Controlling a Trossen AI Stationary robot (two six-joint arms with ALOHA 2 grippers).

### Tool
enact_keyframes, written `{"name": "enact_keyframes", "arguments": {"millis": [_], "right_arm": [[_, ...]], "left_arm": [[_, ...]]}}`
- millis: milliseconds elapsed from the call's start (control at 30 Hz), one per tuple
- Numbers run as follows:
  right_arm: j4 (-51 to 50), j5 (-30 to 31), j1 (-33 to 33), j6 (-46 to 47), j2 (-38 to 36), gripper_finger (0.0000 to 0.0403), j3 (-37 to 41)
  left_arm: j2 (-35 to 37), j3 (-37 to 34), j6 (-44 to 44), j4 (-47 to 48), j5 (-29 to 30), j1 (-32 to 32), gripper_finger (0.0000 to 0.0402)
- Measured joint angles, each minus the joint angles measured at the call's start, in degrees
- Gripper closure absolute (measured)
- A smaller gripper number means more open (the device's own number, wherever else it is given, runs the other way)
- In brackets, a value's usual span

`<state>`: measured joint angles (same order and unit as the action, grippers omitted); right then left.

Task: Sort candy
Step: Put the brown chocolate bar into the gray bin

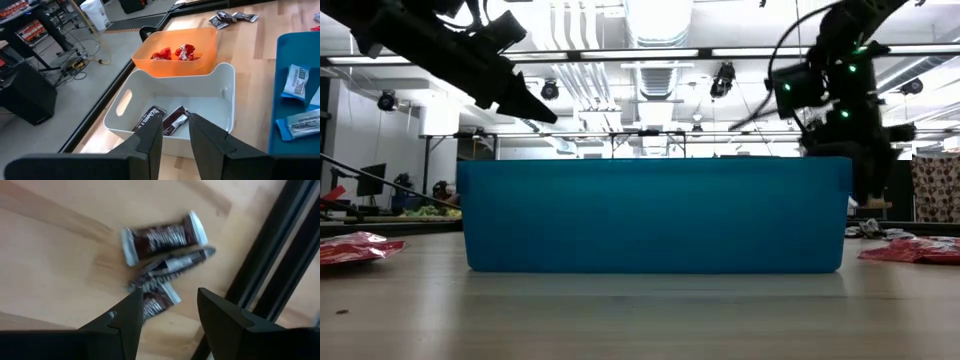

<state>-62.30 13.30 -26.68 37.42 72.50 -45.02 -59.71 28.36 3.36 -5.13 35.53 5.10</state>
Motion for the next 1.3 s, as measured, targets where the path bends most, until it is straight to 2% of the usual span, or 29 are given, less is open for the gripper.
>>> {"name": "enact_keyframes", "arguments": {"millis": [300, 533, 700, 1300], "right_arm": [[11.0, 0.0, -0.8, 4.4, -0.1, 0.0225, 6.0], [12.0, 1.4, -2.3, 10.3, -0.1, 0.0225, 9.5], [18.4, 1.8, -2.2, 10.7, -0.3, 0.0229, 13.4], [21.0, 2.2, -2.3, 9.0, 0.0, 0.0373, 12.4]], "left_arm": [[0.0, 0.0, 0.5, -1.4, 0.0, -0.5, 0.0322], [-0.1, 0.0, 0.4, -2.0, 0.0, -0.5, 0.0322], [-0.1, 0.0, 0.6, -2.1, 0.0, -0.6, 0.0322], [-0.1, 0.0, -1.2, -2.2, 0.0, -0.8, 0.0322]]}}
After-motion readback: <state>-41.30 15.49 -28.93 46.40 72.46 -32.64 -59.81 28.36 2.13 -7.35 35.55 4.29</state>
